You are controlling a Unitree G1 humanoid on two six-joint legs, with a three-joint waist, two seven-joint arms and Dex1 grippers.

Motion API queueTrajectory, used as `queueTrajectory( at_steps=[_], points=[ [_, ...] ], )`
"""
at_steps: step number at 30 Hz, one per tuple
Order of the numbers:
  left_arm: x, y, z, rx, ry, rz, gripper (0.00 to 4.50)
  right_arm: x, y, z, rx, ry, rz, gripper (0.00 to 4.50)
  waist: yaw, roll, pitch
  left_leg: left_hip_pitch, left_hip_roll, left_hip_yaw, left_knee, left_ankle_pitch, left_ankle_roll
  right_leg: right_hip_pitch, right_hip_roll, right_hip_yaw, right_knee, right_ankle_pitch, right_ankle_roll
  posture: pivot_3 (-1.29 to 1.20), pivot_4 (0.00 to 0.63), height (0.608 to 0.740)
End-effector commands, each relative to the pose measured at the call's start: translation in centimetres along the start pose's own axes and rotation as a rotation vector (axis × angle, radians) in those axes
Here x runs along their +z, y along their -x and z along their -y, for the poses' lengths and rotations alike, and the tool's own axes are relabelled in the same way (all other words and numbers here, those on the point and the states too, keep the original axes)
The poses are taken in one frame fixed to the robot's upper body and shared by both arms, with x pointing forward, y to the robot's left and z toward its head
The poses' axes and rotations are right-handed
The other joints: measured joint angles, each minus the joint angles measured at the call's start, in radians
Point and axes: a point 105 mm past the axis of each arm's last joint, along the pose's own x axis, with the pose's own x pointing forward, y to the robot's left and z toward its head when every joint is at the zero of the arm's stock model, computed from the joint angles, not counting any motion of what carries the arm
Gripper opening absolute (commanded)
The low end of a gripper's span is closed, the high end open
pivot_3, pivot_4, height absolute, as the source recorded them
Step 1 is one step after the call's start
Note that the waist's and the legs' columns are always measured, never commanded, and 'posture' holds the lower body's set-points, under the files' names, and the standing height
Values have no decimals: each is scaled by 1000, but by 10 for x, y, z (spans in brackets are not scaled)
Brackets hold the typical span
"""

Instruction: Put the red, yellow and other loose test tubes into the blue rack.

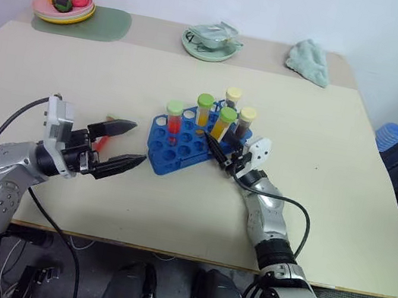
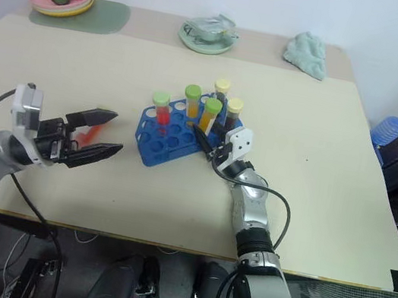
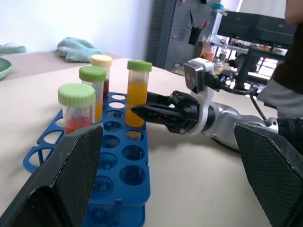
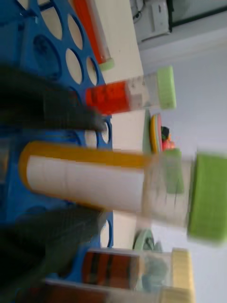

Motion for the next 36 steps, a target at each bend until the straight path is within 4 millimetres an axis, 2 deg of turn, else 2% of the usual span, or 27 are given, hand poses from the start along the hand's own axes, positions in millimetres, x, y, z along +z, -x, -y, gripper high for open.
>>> queueTrajectory(
  at_steps=[1,8,13,17,20,23,26,28,30,33,36],
  points=[
    [7,-2,3,3,-20,33,4500,24,-7,1,-4,137,83,4474,-1,0,0,0,0,0,0,0,0,0,0,0,0,0,0,0,150,740],
    [20,-3,-9,100,17,164,4500,35,-4,-6,62,241,82,4474,0,0,0,0,0,0,0,0,0,0,0,0,0,0,0,0,150,740],
    [58,1,-52,363,13,423,4500,33,17,-7,125,293,6,4474,5,-1,-1,0,0,-1,1,2,3,1,0,0,0,0,0,0,150,740],
    [80,1,-78,519,3,505,4500,34,39,-4,109,310,-46,4474,3,-1,-1,0,0,-1,1,2,3,2,0,0,0,0,1,0,150,740],
    [88,0,-94,640,-7,518,4500,44,56,2,90,329,-78,4474,3,-1,-1,0,0,-1,1,2,4,2,1,0,0,0,1,0,150,740],
    [86,-1,-110,782,-17,475,4500,59,70,6,110,353,-115,4474,3,-1,-1,1,0,-1,1,2,3,2,1,0,0,0,1,0,150,740],
    [82,0,-116,883,-17,414,4500,80,74,6,163,342,-129,4474,2,-2,0,1,0,-1,1,2,4,2,1,0,0,0,1,0,150,740],
    [70,6,-127,1040,82,321,4500,97,73,0,235,311,-134,4474,3,-2,0,1,0,-1,1,2,4,2,1,0,0,0,1,0,150,740],
    [55,11,-135,1173,212,154,4500,113,69,-8,327,290,-143,4474,4,-3,0,0,0,-2,1,2,4,2,1,0,0,0,1,0,150,740],
    [52,4,-131,1179,329,-44,4500,133,59,-18,443,309,-157,4474,4,-6,1,0,0,-3,2,2,4,2,1,0,0,0,1,0,150,740],
    [55,1,-127,1177,419,-171,4500,148,47,-24,507,333,-146,4474,8,-9,3,0,0,-3,2,2,4,2,1,0,0,0,1,0,150,740]
  ],
)
